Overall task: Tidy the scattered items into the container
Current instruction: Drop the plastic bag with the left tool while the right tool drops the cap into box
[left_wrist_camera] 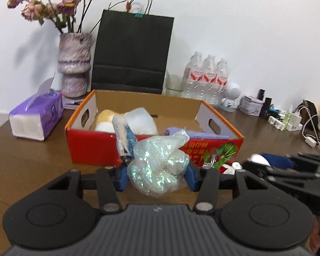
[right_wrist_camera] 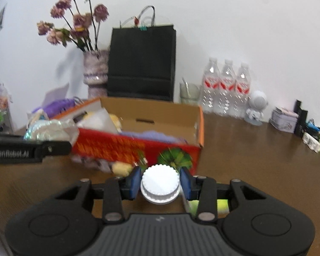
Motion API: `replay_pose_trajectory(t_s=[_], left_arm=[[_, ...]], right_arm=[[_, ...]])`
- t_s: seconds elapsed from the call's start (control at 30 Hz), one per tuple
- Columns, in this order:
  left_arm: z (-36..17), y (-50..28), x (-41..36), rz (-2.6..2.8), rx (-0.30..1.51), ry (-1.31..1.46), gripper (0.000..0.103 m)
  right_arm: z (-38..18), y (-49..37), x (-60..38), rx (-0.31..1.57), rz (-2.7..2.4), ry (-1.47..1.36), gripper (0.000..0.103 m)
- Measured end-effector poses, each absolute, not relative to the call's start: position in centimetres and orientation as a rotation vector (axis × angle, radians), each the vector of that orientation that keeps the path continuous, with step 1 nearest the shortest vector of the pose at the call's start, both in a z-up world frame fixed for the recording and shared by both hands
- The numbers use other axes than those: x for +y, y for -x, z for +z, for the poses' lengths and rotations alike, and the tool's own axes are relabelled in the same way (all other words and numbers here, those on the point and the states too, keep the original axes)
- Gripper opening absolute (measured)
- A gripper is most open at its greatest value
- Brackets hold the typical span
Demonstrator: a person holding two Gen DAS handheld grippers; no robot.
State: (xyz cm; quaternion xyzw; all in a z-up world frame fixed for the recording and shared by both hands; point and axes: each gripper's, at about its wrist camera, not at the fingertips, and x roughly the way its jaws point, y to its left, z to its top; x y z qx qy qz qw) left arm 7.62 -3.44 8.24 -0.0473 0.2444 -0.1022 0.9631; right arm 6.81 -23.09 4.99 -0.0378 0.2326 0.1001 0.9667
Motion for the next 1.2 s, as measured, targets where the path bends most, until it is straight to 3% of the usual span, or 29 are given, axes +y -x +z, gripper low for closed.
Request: replay_pose_trajectory(t_s=[0.4,0.67,1.0,1.07,1.13,1.2], left_arm=[[9.0,-9.1,-1.4,-0.197,0.445,0.110,0.052],[12.5,-16.5,-0.5,-0.169,0.423,0.194,0.054],[8.7,-24.4,-0.1,-0.129,0.533,0.242,0.054],[8.2,-24.9,0.0,-0.129,0.542,0.224,0.061],[7.9,-25.0,0.3,-0.125,0.550,0.226,0.070],[7.8,-25.0,0.6,-0.120,0.550,0.233,0.078]], right_arm=[[6.4,-9.4,-20.4,0.435,0.230,0.064,0.038],[9.8,-15.7,-19.9,0.413,0.209,0.019,0.038],[6.4,-23.9,-18.6,0.522,0.154,0.045,0.038],[5.7,-24.6,-18.7,0.542,0.147,0.040,0.039],[5.4,-25.0,-18.9,0.561,0.160,0.020,0.050],[5.1,-25.1,-19.0,0.573,0.167,0.014,0.074]])
